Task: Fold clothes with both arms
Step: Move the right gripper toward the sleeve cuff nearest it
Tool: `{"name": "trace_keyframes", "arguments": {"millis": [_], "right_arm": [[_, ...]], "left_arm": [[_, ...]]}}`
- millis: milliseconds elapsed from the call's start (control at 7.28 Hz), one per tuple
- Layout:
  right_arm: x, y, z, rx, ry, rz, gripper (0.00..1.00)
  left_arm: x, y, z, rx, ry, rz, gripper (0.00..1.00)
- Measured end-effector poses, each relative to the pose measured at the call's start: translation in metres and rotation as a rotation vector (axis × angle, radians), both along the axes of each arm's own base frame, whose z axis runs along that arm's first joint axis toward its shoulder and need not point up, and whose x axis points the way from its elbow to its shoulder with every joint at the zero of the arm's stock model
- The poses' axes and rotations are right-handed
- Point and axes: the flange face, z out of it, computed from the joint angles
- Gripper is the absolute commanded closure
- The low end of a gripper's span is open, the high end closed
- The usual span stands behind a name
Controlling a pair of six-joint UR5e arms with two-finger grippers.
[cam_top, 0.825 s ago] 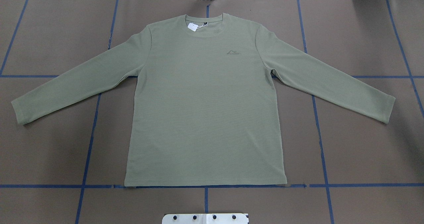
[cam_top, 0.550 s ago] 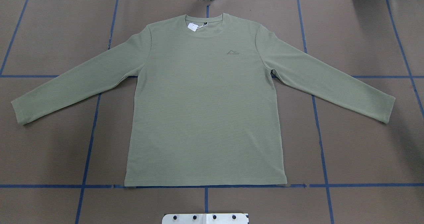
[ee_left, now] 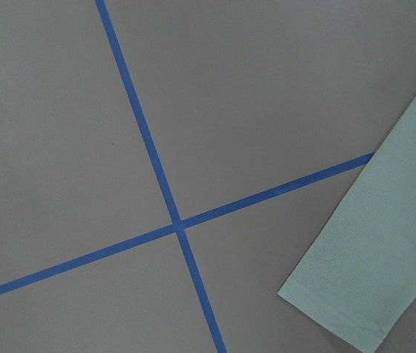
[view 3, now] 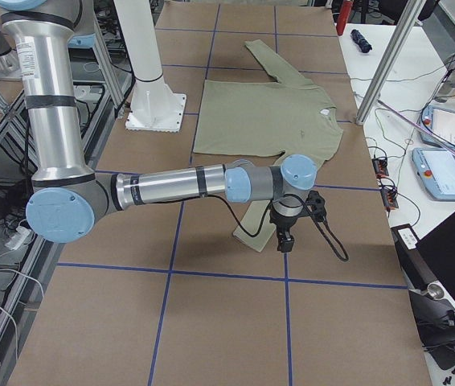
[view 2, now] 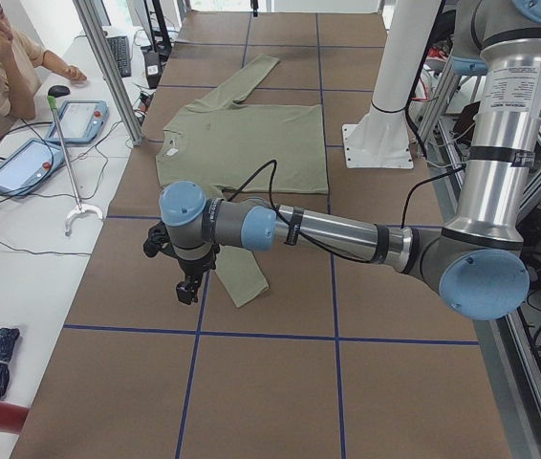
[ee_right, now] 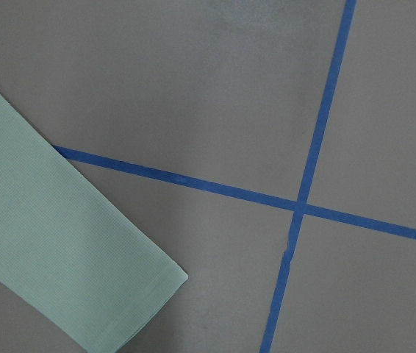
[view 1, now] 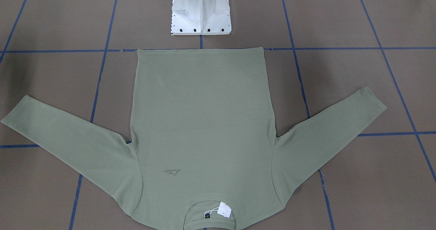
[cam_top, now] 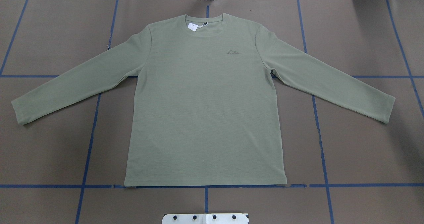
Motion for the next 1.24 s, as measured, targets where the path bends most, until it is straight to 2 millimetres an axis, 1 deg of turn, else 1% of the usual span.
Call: {"name": "trace_keyframes", "arguments": {"millis": [275, 412, 550, 825, 1099, 1237], "right_arm": [[-0.046, 0.0, 0.004, 0.01, -0.014, -0.064, 0.0], [-0.062, -0.001, 0.014, 0.018, -0.018, -0.063, 0.0], [-0.073, -0.003, 0.03, 0.005, -0.022, -0.037, 0.0], [-0.09, -0.004, 0.063, -0.064, -0.039, 0.082, 0.02], [-0.118, 0.004, 0.076, -0.137, -0.056, 0.2, 0.15], [-0.128, 0.01, 0.082, -0.167, -0.054, 0.232, 0.15]], "left_arm": [[0.001, -0.001, -0.008, -0.011, 0.009, -0.026, 0.0], [0.001, -0.001, -0.012, -0.003, 0.016, -0.028, 0.0], [0.002, -0.001, -0.015, 0.014, 0.026, -0.026, 0.0], [0.002, -0.001, -0.016, 0.082, 0.033, -0.028, 0.0], [0.001, -0.001, -0.017, 0.11, 0.033, -0.03, 0.0], [0.001, -0.001, -0.018, 0.114, 0.033, -0.03, 0.0]]}}
